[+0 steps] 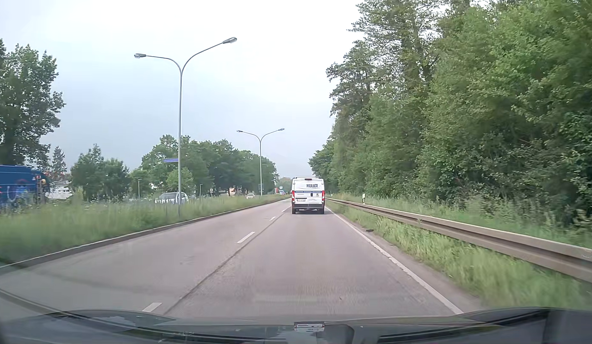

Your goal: Follow the waypoints while adhering to traffic rules and regulations

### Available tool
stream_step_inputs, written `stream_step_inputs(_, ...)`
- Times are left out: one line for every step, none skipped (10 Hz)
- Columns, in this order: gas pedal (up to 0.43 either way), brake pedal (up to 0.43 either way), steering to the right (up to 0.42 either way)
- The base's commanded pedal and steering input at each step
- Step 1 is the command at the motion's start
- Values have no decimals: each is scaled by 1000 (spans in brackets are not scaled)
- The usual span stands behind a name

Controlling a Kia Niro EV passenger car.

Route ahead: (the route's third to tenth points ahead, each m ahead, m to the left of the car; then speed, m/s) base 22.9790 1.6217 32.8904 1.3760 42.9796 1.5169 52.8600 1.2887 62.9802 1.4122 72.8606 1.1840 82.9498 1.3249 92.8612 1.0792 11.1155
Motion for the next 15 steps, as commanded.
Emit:
stream_step_inputs(220,0,-6)
stream_step_inputs(220,0,-5)
stream_step_inputs(220,0,-5)
stream_step_inputs(220,0,-5)
stream_step_inputs(220,0,-5)
stream_step_inputs(220,0,-5)
stream_step_inputs(220,0,-4)
stream_step_inputs(220,0,-4)
stream_step_inputs(209,0,-3)
stream_step_inputs(209,0,-3)
stream_step_inputs(197,0,-1)
stream_step_inputs(197,0,-1)
stream_step_inputs(189,0,-1)
stream_step_inputs(189,0,-1)
stream_step_inputs(189,0,-1)
